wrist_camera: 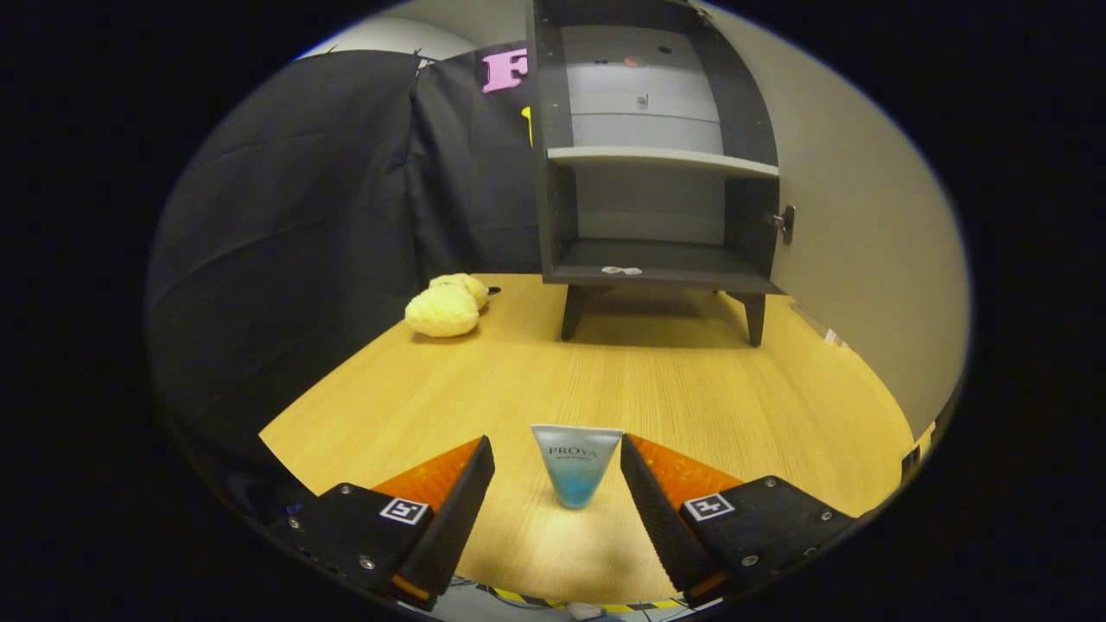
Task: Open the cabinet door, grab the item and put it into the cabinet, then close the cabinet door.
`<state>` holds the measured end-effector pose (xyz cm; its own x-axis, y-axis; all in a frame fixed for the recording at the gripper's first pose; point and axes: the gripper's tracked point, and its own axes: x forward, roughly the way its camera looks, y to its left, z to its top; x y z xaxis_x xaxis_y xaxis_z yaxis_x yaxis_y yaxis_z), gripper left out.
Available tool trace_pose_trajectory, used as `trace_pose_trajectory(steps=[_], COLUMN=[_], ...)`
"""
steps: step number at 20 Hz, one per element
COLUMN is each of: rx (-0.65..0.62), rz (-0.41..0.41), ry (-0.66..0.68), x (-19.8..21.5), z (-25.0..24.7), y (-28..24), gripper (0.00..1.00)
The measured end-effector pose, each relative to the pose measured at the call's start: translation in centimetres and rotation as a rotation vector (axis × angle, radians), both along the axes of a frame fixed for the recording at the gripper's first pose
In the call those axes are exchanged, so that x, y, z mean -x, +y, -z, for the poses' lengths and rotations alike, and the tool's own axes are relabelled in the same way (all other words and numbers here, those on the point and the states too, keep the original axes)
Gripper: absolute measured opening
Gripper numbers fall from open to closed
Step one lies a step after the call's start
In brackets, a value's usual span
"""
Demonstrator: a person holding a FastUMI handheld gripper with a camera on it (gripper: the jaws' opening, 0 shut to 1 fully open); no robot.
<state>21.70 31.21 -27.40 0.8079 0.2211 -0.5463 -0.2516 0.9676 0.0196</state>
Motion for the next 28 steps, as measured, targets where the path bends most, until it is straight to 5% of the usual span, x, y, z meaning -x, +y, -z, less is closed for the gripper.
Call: trace_pose_trajectory(steps=[3, 6, 7, 14, 28], rx=[0.004, -0.001, -0.005, -0.033, -0.134], rz=[0.049, 0.068, 0.065, 0.073, 0.077], ry=[0.078, 0.107, 0.113, 0.051, -0.239], x=[-0.7, -1.7, -1.8, -4.9, -17.3], z=[3.0, 3.6, 3.3, -2.4, -25.0], y=[-0.3, -0.5, -0.5, -2.4, -4.7], gripper=[0.82, 0.54, 0.52, 0.51, 0.51])
